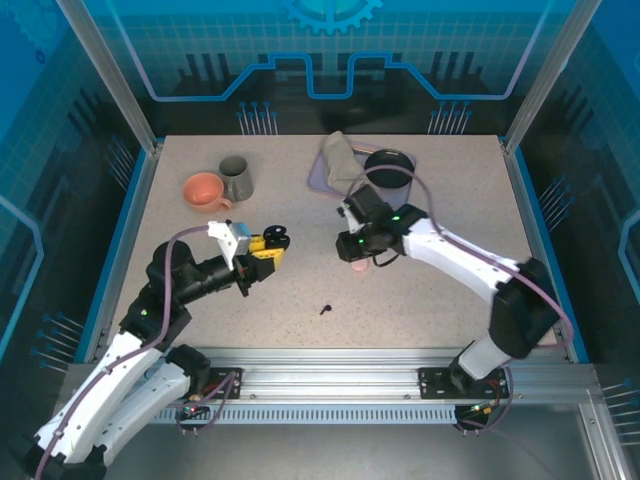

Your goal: Insert the wireless bluetooth earbuds into the charging case

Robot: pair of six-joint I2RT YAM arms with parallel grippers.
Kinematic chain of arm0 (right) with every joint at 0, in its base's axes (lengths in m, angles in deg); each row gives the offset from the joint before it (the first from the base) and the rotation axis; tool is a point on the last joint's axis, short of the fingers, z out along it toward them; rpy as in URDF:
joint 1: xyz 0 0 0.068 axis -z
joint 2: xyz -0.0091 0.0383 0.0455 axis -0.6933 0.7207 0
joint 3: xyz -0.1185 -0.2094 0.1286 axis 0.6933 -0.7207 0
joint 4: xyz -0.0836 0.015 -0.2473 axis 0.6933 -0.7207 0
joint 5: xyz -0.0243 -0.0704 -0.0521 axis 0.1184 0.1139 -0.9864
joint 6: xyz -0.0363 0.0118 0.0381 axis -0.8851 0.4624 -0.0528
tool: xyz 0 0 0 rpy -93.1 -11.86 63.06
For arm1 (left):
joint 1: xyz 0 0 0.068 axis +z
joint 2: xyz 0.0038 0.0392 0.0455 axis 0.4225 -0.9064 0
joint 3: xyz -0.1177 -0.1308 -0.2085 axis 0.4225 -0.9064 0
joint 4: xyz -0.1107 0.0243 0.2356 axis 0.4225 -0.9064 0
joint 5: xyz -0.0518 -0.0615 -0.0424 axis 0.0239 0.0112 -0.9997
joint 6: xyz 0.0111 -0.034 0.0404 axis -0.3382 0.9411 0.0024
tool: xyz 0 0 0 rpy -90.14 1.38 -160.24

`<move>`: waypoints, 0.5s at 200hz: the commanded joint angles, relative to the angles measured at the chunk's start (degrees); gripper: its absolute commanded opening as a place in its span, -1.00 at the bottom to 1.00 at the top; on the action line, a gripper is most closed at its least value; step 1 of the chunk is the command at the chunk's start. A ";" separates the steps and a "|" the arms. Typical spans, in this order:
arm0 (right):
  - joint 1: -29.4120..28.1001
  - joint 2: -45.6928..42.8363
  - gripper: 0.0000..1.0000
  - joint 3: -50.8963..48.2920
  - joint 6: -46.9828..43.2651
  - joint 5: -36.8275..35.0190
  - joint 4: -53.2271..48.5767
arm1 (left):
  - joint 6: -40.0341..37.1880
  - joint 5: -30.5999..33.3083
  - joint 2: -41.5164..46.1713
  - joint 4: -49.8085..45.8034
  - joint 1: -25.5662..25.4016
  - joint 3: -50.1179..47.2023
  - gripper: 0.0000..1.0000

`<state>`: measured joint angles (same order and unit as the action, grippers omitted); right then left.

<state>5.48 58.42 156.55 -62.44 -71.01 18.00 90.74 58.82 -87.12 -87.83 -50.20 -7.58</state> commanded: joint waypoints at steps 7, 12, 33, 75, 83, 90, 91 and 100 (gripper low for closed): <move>3.28 -10.05 -0.53 -1.30 -7.69 5.92 4.53 | 4.03 -4.16 -2.81 5.77 0.34 -0.41 -1.00; 3.69 -11.50 -0.53 -1.21 -8.87 6.76 4.75 | 4.23 -4.48 -3.39 6.39 0.29 -0.43 -1.00; 4.64 -16.36 -0.53 0.04 -14.00 10.46 5.48 | 5.11 -6.65 -5.72 9.28 0.04 -0.18 -1.00; 4.84 -21.07 -0.53 4.61 -20.63 18.44 5.22 | 3.06 -7.78 -10.48 11.59 -3.38 1.81 -1.00; 4.84 -21.45 -0.54 5.51 -21.28 19.93 5.22 | 2.50 -7.73 -11.49 11.55 -4.29 2.40 -1.00; 4.75 -21.76 -0.54 6.33 -21.69 20.96 4.95 | 2.01 -7.70 -12.38 11.47 -4.96 2.97 -1.00; 4.75 -21.79 -0.54 6.43 -21.72 21.09 4.95 | 1.94 -7.66 -12.45 11.47 -5.08 3.09 -1.00; 4.63 -22.05 -0.54 7.29 -22.16 22.58 4.87 | 1.56 -7.31 -13.62 11.62 -5.80 3.70 -1.00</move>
<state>9.83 37.90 160.44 -80.45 -55.23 22.27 94.17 52.96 -98.74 -78.89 -54.20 -7.21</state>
